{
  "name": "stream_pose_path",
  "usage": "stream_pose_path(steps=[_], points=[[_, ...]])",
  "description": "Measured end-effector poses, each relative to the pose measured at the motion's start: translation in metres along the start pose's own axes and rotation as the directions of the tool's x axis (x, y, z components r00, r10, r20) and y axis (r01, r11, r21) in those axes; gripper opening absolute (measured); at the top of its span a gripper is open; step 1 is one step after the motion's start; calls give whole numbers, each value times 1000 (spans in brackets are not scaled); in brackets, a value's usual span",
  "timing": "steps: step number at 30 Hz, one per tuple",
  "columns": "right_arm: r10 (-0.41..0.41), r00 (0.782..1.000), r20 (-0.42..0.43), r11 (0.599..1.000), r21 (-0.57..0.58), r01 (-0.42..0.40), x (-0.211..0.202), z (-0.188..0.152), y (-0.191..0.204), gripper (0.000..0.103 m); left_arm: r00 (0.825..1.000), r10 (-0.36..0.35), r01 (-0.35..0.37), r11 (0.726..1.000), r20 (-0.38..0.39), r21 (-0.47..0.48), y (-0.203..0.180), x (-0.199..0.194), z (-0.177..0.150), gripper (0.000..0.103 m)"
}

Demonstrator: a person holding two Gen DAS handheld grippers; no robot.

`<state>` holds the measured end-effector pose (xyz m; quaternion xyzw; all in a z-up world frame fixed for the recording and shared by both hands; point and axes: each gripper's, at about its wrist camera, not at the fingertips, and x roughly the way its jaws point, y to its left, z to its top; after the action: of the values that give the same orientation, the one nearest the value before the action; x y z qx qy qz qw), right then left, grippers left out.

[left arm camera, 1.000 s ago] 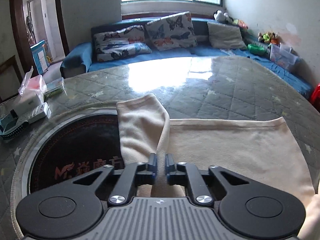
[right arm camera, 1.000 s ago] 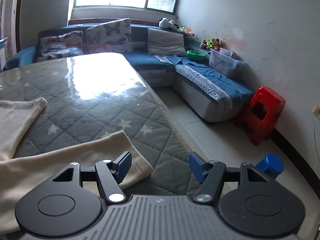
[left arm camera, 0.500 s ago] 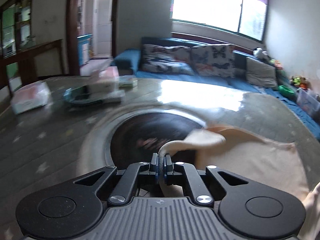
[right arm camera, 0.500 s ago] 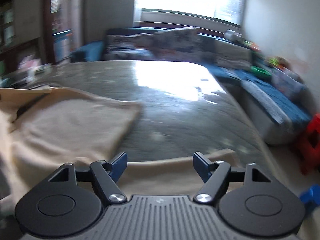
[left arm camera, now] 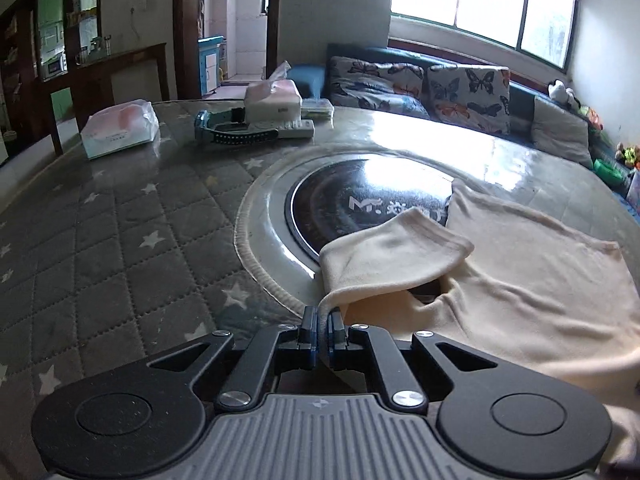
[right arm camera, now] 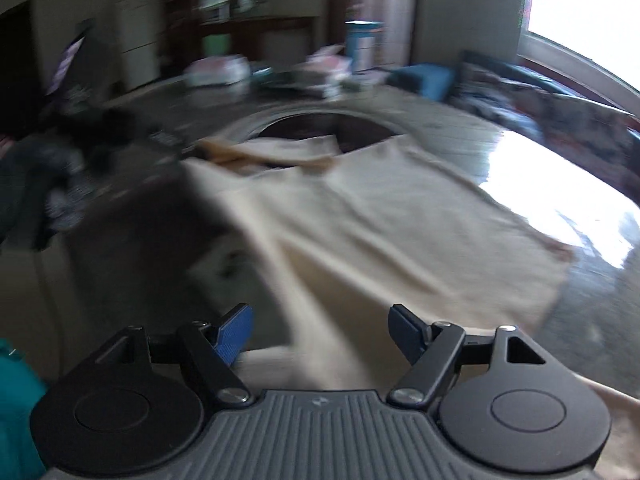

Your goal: Fold clothes

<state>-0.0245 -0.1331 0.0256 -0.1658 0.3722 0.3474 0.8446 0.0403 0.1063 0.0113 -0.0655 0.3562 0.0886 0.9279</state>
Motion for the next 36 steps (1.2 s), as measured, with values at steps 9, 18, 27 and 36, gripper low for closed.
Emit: stream_pose_path(steps=[9,18,27,36], points=[[4,999,-41,993,-122,-9,6,-11,20,44,988,-149,143,982,41,127,-10,-43,-15,19],[-8,999,-31,991,-135,4,0,-15,21,43,925,-359,379,887,-124,264,-60,-46,-48,30],[-11,999,-35,991,-130,6,1,-18,17,21,916,-371,400,868,-149,295,-76,-37,-56,5],[43,996,-79,979,-195,-57,-9,-25,22,23,862,-432,498,818,-265,286,-62,-52,-59,5]])
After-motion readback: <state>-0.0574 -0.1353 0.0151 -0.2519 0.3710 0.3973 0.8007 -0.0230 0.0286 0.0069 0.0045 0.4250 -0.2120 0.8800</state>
